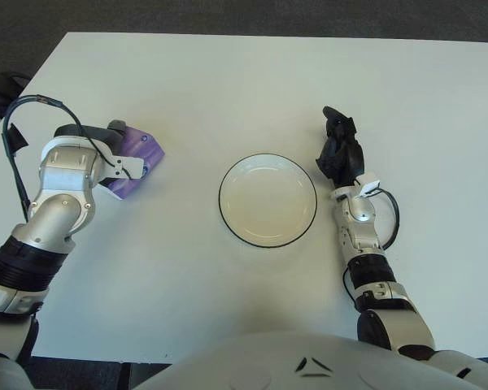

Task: Put the tissue paper into the plate.

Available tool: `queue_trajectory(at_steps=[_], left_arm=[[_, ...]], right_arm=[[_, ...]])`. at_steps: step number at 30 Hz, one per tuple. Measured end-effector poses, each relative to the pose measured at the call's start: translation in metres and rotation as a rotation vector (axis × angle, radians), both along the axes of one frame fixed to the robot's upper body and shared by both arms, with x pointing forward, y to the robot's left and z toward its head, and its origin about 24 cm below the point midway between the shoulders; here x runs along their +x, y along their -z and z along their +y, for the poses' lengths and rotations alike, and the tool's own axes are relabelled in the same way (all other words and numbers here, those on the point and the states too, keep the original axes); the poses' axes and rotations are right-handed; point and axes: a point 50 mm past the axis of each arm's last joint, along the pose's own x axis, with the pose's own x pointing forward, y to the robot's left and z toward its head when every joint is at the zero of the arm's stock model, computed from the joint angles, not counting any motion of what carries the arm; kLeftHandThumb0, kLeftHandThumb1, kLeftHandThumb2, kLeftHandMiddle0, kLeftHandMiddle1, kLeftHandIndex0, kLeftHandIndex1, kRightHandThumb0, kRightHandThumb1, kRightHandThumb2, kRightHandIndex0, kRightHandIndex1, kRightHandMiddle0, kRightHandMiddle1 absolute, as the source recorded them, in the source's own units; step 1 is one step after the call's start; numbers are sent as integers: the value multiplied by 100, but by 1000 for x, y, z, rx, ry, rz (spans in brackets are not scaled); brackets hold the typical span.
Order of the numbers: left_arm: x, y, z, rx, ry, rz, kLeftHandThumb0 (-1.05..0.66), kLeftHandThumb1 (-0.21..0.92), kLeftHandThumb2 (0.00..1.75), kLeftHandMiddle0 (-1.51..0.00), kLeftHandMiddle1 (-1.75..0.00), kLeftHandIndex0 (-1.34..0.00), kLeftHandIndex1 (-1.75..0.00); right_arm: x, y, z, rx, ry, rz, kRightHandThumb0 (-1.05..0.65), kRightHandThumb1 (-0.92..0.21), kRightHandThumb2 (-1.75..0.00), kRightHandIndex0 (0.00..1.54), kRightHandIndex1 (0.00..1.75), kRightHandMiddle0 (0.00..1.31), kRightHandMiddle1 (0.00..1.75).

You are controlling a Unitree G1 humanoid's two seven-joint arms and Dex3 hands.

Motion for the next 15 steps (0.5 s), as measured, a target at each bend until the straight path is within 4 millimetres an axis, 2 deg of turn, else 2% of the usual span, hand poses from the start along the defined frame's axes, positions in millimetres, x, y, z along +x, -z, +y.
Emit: queue_trajectory(at_steps=[6,15], left_arm=[[10,9,7,-1,-5,-10,-105,92,117,-26,-42,0,0],[14,12,8,6,5,-22,-105,92,113,-15,-34,0,0]], right_arm=[[0,0,-1,-2,0,1,-67,-92,-84,26,1,0,71],[0,0,-3,-7,5,-1,-66,-92,-84,26,1,0,71]])
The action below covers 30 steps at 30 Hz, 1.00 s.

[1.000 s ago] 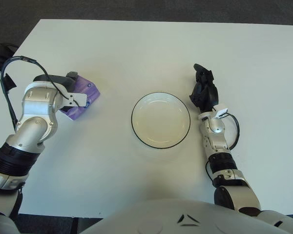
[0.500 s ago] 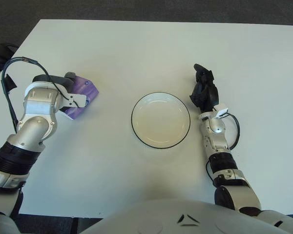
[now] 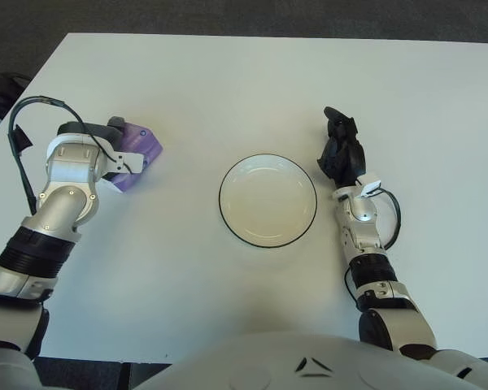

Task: Put the tissue paper into the plate.

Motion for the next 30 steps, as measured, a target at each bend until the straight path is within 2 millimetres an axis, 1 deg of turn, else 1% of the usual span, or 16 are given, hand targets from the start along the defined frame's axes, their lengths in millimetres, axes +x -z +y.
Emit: queue_trajectory(at_steps=[5,10,16,20,23,24,25,26,27,28,29,30], left_arm=[[1,5,-3,2,8,5,-105,92,113,-11,-31,0,0],[7,13,-3,-11,2,-17,-105,92,114,-12,-25,0,0],[6,17,-4,-28,-16,-21,-105,92,113,-9,-21,0,0],[9,24,-3,-36,-20,-56,-105,92,112,-5,-18,0,0],[14,29,-1,-39,-21,-92,-105,92,112,-5,-17,0,0],[15,30,0,-41,-21,-104,-105,92,112,-8,-18,0,0],[17,32,0,-44,-20,-112,-105,92,113,-25,-27,0,0],[18,34,1,-47,-16,-124,-105,92,113,-29,-29,0,0],[18,36,1,-49,-12,-132,-105,92,109,-33,-43,0,-22],[19,38,2,-53,-1,-151,-105,92,107,-34,-48,0,-31],[20,39,3,-55,7,-166,-101,92,99,-40,-66,-7,-77],[22,39,3,-57,18,-187,-99,92,93,-43,-79,-10,-110]], right_arm=[[0,0,-1,2,5,1,-67,-92,-85,27,1,0,72],[0,1,-3,0,8,3,-67,-92,-85,27,1,0,73],[-1,1,-4,-2,11,5,-68,-92,-84,27,1,0,74],[-1,2,-5,-3,13,5,-68,-92,-84,27,1,0,74],[-1,1,-5,-3,13,4,-67,-92,-84,27,1,0,73],[-1,1,-5,-3,13,4,-67,-92,-84,27,1,0,73],[-1,1,-5,-4,13,4,-67,-92,-84,27,1,0,73],[-1,2,-5,-5,11,4,-67,-92,-84,27,1,0,73],[-1,2,-5,-6,10,5,-67,-92,-83,27,1,0,73],[-1,2,-6,-7,10,3,-67,-92,-83,27,1,0,73],[-1,1,-6,-8,11,1,-67,-92,-84,26,1,0,73],[-1,1,-7,-10,12,-3,-67,-92,-84,26,1,0,73]])
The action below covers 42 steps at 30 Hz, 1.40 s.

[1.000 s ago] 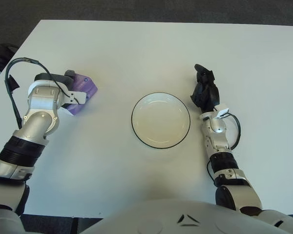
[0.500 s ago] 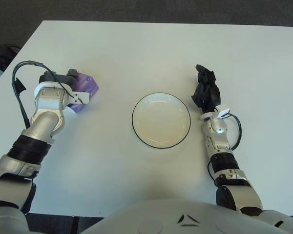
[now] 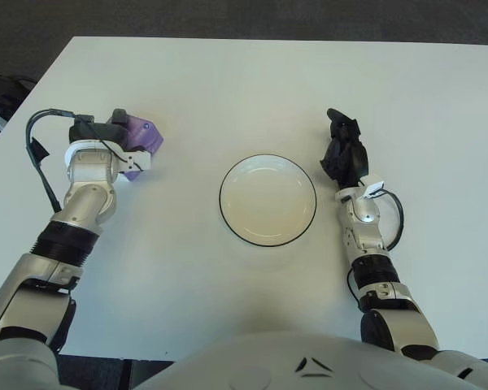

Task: Put the tissue paper into the plate.

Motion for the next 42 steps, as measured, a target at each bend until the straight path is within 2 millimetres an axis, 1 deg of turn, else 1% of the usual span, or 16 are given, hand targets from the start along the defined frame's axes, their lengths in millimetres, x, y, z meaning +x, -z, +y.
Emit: queue_trajectory(at_steps=[1,2,3,4,5,6,7,8,11,12,13,15,18,23,30,42], left_arm=[[1,1,1,0,10,-20,-98,92,91,-44,-84,-11,-121],[3,1,2,-1,20,-42,-95,92,84,-46,-92,-14,-141],[4,2,3,-4,28,-61,-88,92,75,-49,-98,-22,-153],[5,2,4,-8,38,-87,-85,92,72,-50,-101,-24,-157],[6,3,5,-12,47,-116,-77,91,66,-53,-106,-33,-163],[7,4,6,-21,55,-143,-71,91,61,-55,-110,-39,-167],[8,5,6,-34,64,-182,-65,84,69,-58,-122,-40,-169],[8,7,7,-44,73,-214,-57,73,82,-62,-141,-42,-171],[7,14,7,-94,102,-333,-48,53,105,-81,-164,-48,-173],[6,16,6,-109,115,-373,-48,51,107,-84,-166,-49,-174],[5,18,6,-125,125,-408,-47,46,114,-91,-169,-52,-174],[4,21,5,-158,143,-464,-47,39,122,-100,-172,-56,-174],[0,26,6,-208,169,-536,-48,33,129,-109,-174,-60,-175],[-4,29,5,-281,195,-617,-48,33,130,-118,-175,-60,-175],[-6,30,2,-345,214,-660,-49,30,134,-121,-175,-63,-175],[-9,31,-2,-396,242,-702,-49,28,135,-120,-175,-64,-175]], right_arm=[[0,0,0,-1,0,-4,-67,-92,-84,26,1,0,73],[0,-1,-1,-2,1,-6,-67,-92,-84,26,1,0,73],[0,-1,-1,-3,1,-8,-67,-92,-84,26,1,0,73],[0,-1,-1,-3,1,-9,-67,-92,-84,26,1,0,73],[0,-1,-1,-4,0,-9,-67,-92,-84,27,1,0,73],[0,-1,-1,-4,-1,-10,-67,-92,-84,27,1,0,73],[0,-1,-1,-4,-1,-9,-67,-92,-83,27,1,0,74],[0,-1,-1,-4,-2,-9,-66,-92,-83,28,1,0,75],[-1,0,-3,-2,-7,-8,-66,-92,-81,29,2,0,80],[-1,0,-3,0,-8,-6,-66,-92,-81,30,2,0,80],[-1,1,-4,2,-9,-5,-66,-92,-80,31,3,0,83],[-1,1,-5,3,-11,-2,-66,-92,-80,32,4,0,86],[-1,3,-6,6,-20,2,-65,-92,-79,34,5,0,91],[-2,4,-7,20,-32,2,-62,-92,-77,37,6,0,100],[-2,4,-8,29,-36,1,-61,-92,-76,39,7,0,105],[-1,4,-8,33,-35,8,-62,-92,-80,39,8,0,105]])
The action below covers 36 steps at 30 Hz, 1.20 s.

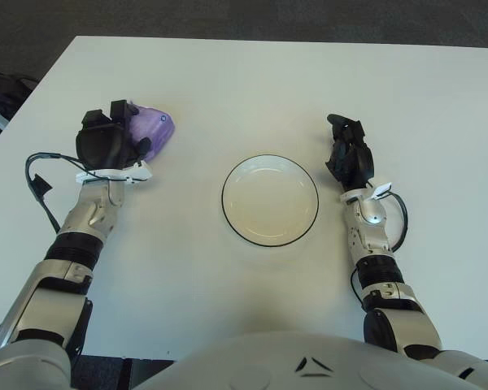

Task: Put the tissue paper into the plate.

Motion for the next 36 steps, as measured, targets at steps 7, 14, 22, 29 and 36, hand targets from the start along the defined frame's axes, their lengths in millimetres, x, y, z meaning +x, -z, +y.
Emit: queue_trajectory(at_steps=[7,14,22,29,36], left_arm=[[-2,0,-1,-15,18,-17,-49,29,135,-120,-175,-64,-175],[-4,-8,-1,-56,30,-65,-48,30,133,-120,-175,-62,-175],[-10,-23,-8,-156,101,-147,-49,28,136,-123,-175,-64,-175],[-9,-36,-11,-237,130,-193,-49,27,137,-124,-175,-64,-175],[-7,-55,-12,-280,148,-241,-49,27,137,-124,-175,-65,-175]], right_arm=[[0,0,0,-1,4,1,-63,-92,-81,38,7,0,104],[0,0,1,-3,8,2,-62,-92,-82,38,7,0,103],[1,-1,2,-7,8,2,-62,-92,-82,38,8,0,102],[1,-1,3,-7,4,1,-59,-92,-81,39,8,0,105],[1,-2,5,-4,6,-3,-59,-92,-80,39,9,0,107]])
